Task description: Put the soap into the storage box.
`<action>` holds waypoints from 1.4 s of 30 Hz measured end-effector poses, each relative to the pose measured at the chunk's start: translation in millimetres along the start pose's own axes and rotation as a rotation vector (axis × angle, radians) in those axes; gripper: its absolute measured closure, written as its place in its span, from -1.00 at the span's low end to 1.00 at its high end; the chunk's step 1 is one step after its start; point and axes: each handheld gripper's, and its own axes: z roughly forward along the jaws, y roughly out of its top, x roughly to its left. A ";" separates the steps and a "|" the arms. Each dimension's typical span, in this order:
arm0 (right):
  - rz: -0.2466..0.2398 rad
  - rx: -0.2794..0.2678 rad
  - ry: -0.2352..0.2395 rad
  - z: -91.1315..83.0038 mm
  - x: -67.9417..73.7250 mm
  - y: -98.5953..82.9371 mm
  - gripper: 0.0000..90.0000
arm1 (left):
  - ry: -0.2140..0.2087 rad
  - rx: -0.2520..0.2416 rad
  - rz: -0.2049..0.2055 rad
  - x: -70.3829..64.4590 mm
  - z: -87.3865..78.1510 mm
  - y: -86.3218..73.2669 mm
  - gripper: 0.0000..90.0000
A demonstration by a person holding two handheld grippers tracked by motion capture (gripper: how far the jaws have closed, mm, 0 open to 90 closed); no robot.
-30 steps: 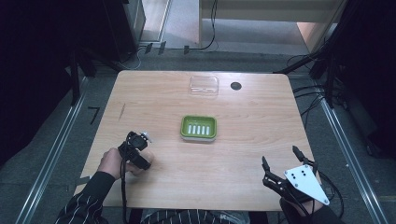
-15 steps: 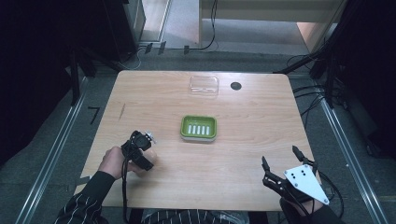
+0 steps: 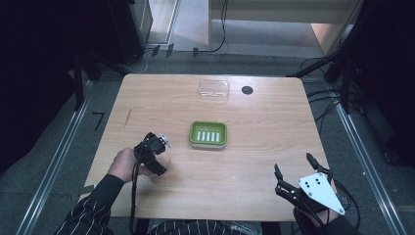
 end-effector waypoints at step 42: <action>0.000 -0.001 0.005 -0.2 0.1 0.0 -0.70 | -0.014 0.007 0.188 -8.4 1.5 55.4 -0.25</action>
